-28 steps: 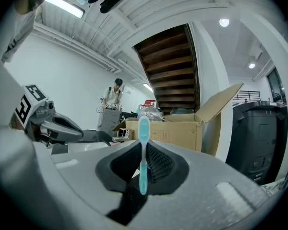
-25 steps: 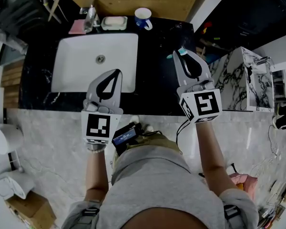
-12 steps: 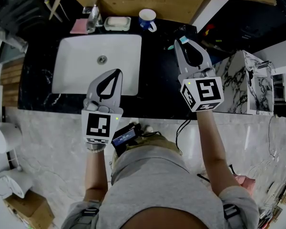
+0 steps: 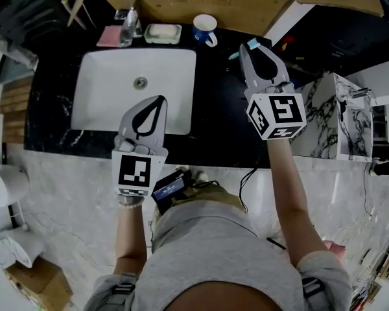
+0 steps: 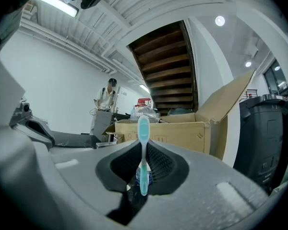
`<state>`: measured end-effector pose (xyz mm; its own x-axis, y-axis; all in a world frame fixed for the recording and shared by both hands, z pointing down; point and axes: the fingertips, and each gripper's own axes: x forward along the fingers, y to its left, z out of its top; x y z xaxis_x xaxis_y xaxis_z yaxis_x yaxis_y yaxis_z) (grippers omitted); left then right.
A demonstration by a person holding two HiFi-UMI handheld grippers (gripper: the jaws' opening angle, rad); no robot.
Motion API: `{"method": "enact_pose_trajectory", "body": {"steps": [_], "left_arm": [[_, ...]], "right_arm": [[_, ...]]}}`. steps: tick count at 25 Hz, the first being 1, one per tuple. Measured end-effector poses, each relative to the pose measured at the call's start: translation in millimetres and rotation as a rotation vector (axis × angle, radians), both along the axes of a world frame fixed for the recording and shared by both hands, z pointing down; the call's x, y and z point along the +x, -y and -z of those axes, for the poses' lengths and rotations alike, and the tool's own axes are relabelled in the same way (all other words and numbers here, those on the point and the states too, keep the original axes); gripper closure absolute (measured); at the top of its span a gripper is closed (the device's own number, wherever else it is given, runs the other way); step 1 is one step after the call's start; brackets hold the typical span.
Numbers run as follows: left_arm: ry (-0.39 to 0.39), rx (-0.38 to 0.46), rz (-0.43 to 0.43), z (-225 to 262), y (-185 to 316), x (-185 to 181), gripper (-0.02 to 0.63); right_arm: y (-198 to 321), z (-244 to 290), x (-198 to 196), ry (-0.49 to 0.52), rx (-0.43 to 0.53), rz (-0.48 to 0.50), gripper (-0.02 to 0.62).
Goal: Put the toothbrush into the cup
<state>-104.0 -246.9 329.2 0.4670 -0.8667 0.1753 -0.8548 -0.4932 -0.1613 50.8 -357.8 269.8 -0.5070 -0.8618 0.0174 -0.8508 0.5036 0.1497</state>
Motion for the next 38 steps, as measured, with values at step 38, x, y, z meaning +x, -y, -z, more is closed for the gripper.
{"method": "enact_pose_trajectory", "body": {"steps": [38], "left_arm": [[0.011, -0.031, -0.025, -19.2, 47.8, -17.0, 0.595]], "right_arm": [[113.9, -10.8, -42.1, 0.140, 0.026, 0.018, 0.566]]}}
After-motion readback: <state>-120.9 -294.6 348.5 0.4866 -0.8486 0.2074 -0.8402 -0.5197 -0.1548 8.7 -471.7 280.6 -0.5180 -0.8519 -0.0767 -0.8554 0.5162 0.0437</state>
